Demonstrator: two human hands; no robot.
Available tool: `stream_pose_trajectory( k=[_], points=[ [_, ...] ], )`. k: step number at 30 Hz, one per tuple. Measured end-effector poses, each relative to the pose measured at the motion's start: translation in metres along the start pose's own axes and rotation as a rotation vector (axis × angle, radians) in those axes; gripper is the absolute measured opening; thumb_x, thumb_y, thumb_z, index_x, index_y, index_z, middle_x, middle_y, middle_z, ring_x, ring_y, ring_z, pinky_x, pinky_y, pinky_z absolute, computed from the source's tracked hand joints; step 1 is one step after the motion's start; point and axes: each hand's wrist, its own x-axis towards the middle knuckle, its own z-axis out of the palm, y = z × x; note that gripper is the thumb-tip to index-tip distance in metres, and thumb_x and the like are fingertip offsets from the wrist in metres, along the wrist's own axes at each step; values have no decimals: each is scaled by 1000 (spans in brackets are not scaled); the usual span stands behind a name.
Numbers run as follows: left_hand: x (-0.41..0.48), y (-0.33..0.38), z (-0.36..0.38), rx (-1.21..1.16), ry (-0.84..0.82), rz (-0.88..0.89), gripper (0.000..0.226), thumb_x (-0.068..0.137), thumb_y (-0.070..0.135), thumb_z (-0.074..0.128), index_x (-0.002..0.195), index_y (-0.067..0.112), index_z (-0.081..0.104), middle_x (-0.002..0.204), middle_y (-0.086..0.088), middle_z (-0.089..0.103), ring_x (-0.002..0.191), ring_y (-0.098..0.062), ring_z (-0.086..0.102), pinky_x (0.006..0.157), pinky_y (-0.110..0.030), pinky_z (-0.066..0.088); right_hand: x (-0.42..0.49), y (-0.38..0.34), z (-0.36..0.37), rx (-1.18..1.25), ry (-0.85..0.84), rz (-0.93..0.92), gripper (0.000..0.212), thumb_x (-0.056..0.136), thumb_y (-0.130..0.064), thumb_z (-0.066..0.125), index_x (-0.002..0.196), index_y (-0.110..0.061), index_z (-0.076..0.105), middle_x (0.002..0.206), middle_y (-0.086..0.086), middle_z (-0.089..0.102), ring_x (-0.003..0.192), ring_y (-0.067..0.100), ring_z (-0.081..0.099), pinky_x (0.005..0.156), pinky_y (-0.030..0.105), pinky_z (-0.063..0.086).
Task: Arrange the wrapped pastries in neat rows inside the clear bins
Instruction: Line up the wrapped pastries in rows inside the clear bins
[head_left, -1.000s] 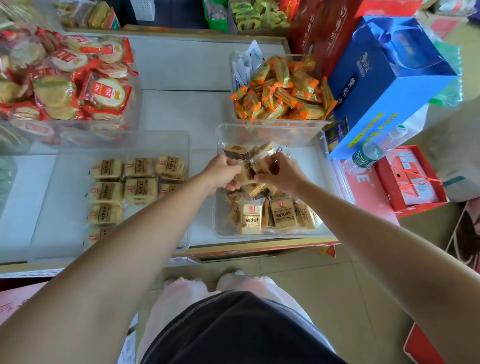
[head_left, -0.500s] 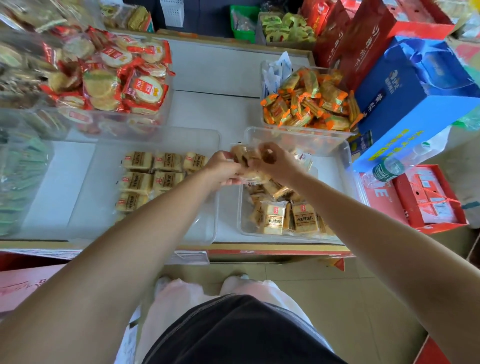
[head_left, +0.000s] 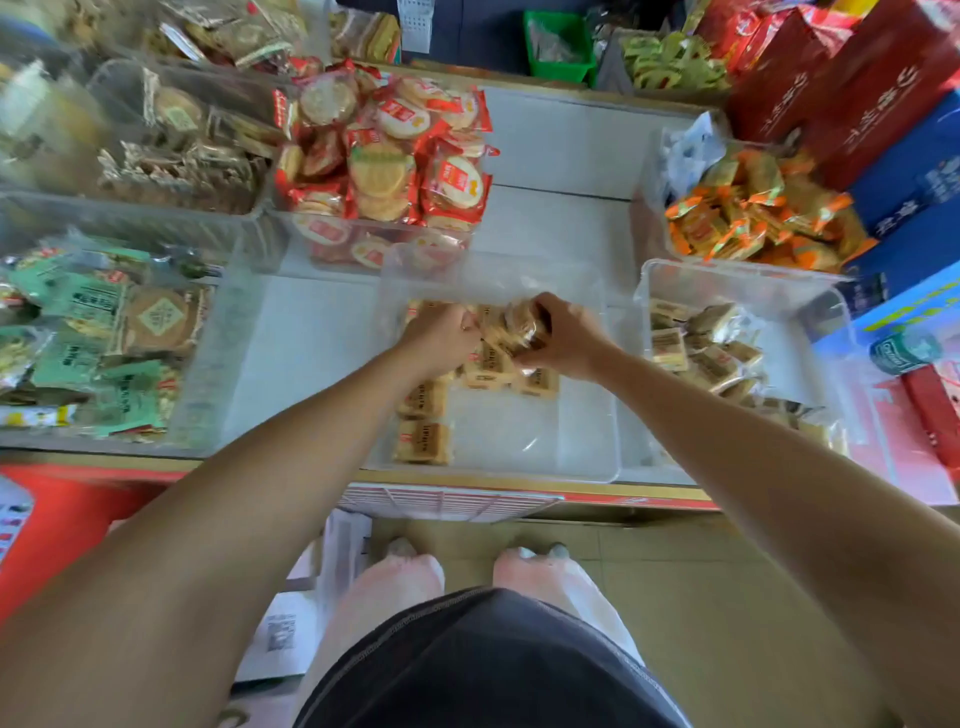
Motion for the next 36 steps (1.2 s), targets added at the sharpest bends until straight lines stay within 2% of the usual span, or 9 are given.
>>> stream_pose_trajectory(
  k=[2,5,8,14,19,23,26,31,36],
  points=[
    [-7,-31,-17,444,150,244,15,92,14,50,95,9,64,104,-9,67,104,-30,58,84,-35,44,1,-9,20,-75,-73,-9,44,59,-20,81,90,-12,51,82,3,53,75,21,47,55,28,32],
    [-11,-74,-26,649,175,454,21,90,15,53,106,13,67,131,-8,59,134,-28,40,113,-43,27,-1,-14,50,-189,-163,-26,46,58,-23,80,93,-14,51,87,0,56,82,22,51,63,29,37],
    [-14,-106,-27,678,176,505,30,91,16,50,118,11,63,152,-11,38,148,-28,18,120,-47,8,-2,-18,74,-226,-200,-20,49,61,-25,81,100,-16,52,93,1,60,86,21,54,75,34,46],
    [-18,-134,-32,609,227,495,51,97,17,39,147,6,36,160,-10,20,149,-27,11,121,-44,10,7,-37,107,-284,-162,-116,50,72,-30,76,114,-21,50,109,1,57,98,18,51,83,32,48],
    [-22,-149,-29,563,201,486,55,99,28,23,148,5,33,160,-9,22,148,-26,15,119,-41,11,13,-47,136,-327,-134,-153,53,73,-30,74,119,-21,50,110,1,58,102,18,50,83,32,48],
    [-22,-149,-28,546,215,482,54,99,28,26,147,5,36,159,-10,25,148,-26,18,119,-40,13,15,-53,147,-331,-13,-184,52,73,-27,74,118,-17,51,109,3,58,104,21,49,85,33,44],
    [-21,-151,-29,543,211,491,53,99,29,27,146,5,37,159,-10,25,148,-27,18,119,-41,14,16,-53,148,-301,-12,-189,60,69,-32,79,120,-16,51,111,4,53,102,21,49,84,35,47],
    [-20,-151,-30,559,198,503,55,100,31,23,145,5,39,159,-10,24,148,-27,19,120,-43,17,9,-43,133,-244,-169,-206,74,66,-36,80,127,-14,45,113,4,52,98,17,47,86,33,46],
    [-18,-152,-29,545,207,513,53,100,29,26,144,3,41,158,-12,25,147,-27,21,119,-44,20,2,-41,129,-301,-330,-244,70,68,-32,79,126,-11,45,114,8,50,96,17,45,86,31,41]
  ],
)
